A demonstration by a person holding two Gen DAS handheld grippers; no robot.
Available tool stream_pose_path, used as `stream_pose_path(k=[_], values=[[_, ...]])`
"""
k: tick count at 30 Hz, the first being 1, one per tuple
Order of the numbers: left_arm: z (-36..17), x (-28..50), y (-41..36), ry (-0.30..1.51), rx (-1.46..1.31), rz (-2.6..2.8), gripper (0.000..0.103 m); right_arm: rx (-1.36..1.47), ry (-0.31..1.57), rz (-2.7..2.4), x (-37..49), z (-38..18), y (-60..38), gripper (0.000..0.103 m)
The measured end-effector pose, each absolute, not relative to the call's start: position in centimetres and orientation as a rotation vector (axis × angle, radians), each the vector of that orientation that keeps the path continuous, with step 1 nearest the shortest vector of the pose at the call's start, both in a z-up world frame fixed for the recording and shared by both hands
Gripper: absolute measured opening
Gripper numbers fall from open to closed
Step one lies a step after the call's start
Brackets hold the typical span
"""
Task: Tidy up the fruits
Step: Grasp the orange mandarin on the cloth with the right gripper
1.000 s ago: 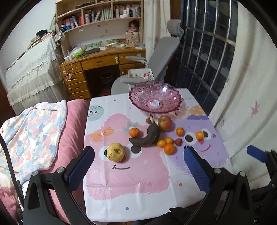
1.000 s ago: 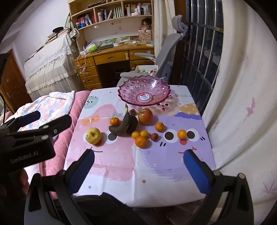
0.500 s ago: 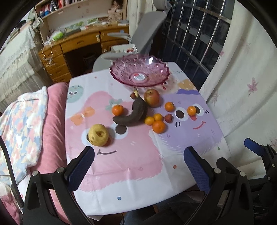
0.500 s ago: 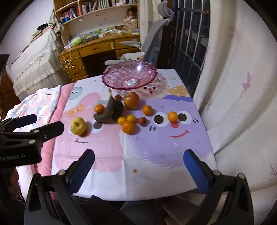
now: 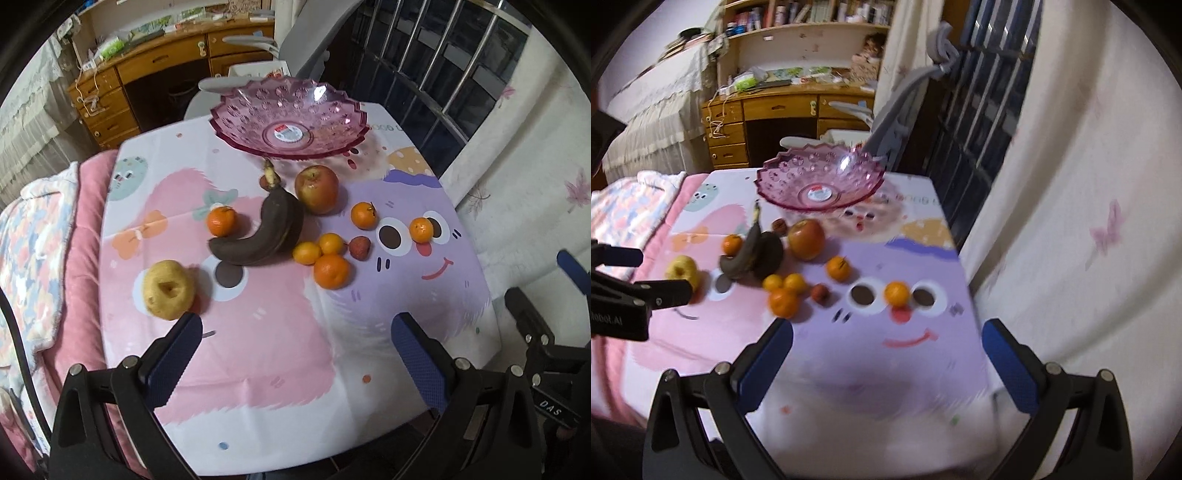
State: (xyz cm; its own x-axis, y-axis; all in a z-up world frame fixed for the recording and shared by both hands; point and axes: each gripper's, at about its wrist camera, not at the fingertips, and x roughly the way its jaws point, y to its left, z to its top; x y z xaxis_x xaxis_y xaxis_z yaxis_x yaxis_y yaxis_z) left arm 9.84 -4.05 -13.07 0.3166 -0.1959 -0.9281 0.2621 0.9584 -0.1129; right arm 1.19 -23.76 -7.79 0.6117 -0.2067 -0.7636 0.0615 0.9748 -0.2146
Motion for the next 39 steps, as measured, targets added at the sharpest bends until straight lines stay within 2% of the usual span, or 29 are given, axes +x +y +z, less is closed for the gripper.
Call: stream_pose_path(k=[8, 15, 19, 30, 33, 35, 39], values=[[-18.3, 12.9, -6.5, 1.324, -0.068, -0.305, 0.100, -0.300, 0.830, -0.016, 5.0, -10.7, -26.0, 0.103], [-22.3, 14.7, -8.4, 1.386, -0.132, -0.231, 0.094, -0.323, 0.898, 0.110, 8.1, -15.1, -27.3, 0.102], [-23.8, 15.4, -9.5, 1.401, -0.158, -0.201, 0.090, -0.326, 0.949, 0.170, 9.4, -17.9, -28.2, 0.098], [-27.1, 16.5, -10.9, 1.406, -0.200, -0.110, 0.076, -0.339, 1.023, 0.228, 11.6, -23.7, -29.8, 0.062], [-27.4, 17.0, -11.3, 1.403, -0.190, -0.097, 0.071, -0.342, 1.032, 0.236, 12.1, -24.3, -30.1, 0.057], [-27.5, 17.1, -11.3, 1.405, -0.184, -0.096, 0.062, -0.351, 1.041, 0.226, 12.4, -24.7, -30.2, 0.052], [-27.8, 17.2, -11.2, 1.411, -0.181, -0.101, 0.053, -0.331, 1.055, 0.220, 12.8, -25.3, -30.6, 0.046]])
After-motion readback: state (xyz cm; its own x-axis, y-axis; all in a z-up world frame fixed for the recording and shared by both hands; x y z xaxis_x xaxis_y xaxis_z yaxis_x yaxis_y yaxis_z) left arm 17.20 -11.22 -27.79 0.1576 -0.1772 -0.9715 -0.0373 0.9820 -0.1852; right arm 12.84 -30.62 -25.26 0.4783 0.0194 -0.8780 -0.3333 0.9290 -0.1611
